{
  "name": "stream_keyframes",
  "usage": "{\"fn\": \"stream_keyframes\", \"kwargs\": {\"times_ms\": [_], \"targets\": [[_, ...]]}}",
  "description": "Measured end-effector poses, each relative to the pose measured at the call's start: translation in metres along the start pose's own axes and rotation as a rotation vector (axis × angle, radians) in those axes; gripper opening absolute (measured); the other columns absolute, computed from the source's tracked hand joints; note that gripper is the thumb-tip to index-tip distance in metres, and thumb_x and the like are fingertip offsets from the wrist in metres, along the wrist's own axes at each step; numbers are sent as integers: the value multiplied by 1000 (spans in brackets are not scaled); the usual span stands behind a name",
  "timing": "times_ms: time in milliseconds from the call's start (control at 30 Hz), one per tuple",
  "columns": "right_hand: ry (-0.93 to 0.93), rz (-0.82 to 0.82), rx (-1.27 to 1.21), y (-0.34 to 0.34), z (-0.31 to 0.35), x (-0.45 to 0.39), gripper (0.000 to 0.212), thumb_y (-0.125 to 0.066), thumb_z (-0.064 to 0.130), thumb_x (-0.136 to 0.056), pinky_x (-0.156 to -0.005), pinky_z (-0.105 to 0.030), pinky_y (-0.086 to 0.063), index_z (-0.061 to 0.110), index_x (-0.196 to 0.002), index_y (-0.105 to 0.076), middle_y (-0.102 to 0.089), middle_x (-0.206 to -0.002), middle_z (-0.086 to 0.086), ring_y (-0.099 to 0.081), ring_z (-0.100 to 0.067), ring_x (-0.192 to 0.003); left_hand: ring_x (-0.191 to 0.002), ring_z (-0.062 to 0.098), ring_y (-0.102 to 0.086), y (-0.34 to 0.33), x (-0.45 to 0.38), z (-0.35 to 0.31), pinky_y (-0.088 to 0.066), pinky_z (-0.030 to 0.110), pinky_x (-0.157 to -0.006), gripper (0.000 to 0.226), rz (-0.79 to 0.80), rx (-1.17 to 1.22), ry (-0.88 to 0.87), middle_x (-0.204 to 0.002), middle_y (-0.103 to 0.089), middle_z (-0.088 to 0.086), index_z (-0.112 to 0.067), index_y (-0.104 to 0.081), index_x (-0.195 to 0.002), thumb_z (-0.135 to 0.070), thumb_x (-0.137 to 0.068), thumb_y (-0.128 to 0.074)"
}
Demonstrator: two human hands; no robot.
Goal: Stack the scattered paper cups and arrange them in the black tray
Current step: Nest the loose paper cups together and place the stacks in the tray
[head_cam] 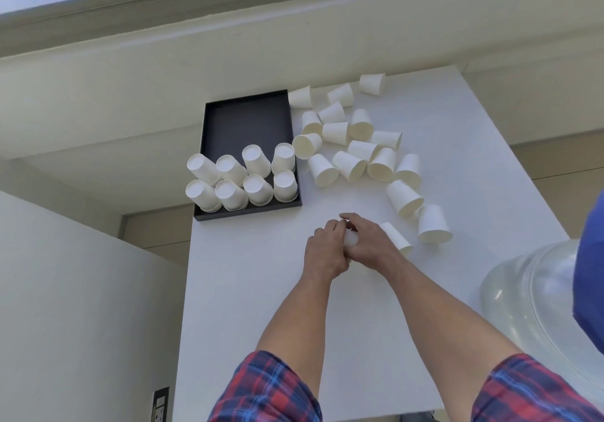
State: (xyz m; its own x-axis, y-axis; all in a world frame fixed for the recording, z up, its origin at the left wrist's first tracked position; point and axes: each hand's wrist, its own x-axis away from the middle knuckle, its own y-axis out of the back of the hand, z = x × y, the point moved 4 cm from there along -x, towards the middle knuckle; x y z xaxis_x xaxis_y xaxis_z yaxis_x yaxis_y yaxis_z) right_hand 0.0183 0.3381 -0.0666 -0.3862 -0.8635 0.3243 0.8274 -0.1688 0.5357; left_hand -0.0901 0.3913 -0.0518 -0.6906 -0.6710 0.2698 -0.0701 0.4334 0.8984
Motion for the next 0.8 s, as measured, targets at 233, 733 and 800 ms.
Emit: {"fn": "stream_keyframes", "kwargs": {"times_ms": [233,733,800], "targets": [[56,-22,14,-5,-2,25,59,-69,40,-76,-97,-26,-46,35,-133,-56,-61,-118,18,-57,-3,-110,-108,28,-59,-5,22,10,-46,38,-88,53,8,-112,-20,-119,-60,4,-15,-56,-126,-52,-90,-68],[-422,-581,313,-10,-19,67,49,-73,33,-87,-84,-40,-51,12,-125,-51,-44,-124,-13,-48,-32,-111,-104,23,-61,-5,67,73,-48,35,-76,44,63,174,283,-110,-65,-4,-23,-60,-111,-47,-77,-75],[-416,-540,379,-9,-17,64,48,-74,27,-84,-86,-38,-49,13,-124,-52,-44,-125,-12,-45,-30,-114,-107,22,-61,-4,68,77,-47,35,-76,46,92,182,289,-113,-65,-5,-24,-59,-114,-46,-77,-75]]}}
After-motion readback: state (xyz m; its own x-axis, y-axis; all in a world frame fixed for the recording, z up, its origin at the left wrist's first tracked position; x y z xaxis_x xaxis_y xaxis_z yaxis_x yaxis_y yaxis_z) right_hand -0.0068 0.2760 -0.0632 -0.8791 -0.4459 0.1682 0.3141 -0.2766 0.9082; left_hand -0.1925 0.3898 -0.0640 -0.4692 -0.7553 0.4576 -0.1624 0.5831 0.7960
